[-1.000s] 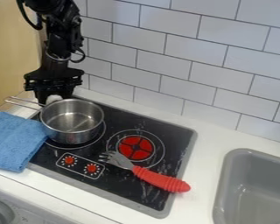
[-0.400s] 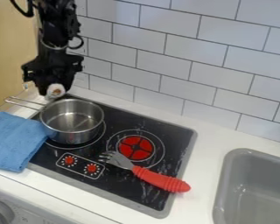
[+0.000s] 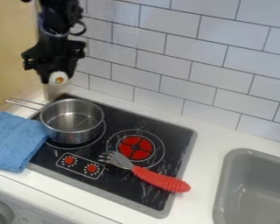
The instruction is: Move the black and white object to the right stove
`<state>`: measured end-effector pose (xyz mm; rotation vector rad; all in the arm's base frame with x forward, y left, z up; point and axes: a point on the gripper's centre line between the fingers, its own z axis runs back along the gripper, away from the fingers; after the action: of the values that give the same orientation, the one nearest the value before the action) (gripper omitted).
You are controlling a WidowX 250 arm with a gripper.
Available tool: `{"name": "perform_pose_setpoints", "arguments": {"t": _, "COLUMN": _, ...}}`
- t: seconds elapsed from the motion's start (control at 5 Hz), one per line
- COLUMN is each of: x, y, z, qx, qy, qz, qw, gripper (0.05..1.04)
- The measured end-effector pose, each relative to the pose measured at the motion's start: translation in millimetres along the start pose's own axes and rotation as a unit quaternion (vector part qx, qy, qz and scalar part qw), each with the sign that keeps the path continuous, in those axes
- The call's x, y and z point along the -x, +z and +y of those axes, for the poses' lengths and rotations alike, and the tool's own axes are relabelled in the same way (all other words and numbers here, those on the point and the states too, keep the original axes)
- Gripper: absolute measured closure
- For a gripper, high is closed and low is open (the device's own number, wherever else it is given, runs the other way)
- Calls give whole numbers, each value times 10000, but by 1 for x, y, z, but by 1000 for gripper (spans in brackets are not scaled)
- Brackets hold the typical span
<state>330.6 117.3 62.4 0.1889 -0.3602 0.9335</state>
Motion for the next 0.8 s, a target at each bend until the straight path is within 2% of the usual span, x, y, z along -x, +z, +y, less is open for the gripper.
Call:
{"name": "perform_pose_setpoints", "arguments": {"t": 0.2, "x": 16, "y": 11, "z": -15, "qx": 154, "qy": -183, "qz": 1, "qw": 9997, "gripper": 487}}
{"name": "perform_pose_setpoints", "arguments": {"t": 0.6, "x": 69, "y": 30, "z": -59, "qx": 427, "qy": -747, "qz": 57, "qw": 9963, "gripper": 487}}
{"name": "perform_pose_setpoints", "arguments": {"t": 0.8, "x": 86, "y": 37, "z": -73, "qx": 589, "qy": -925, "qz": 113, "qw": 9939, "gripper": 487}}
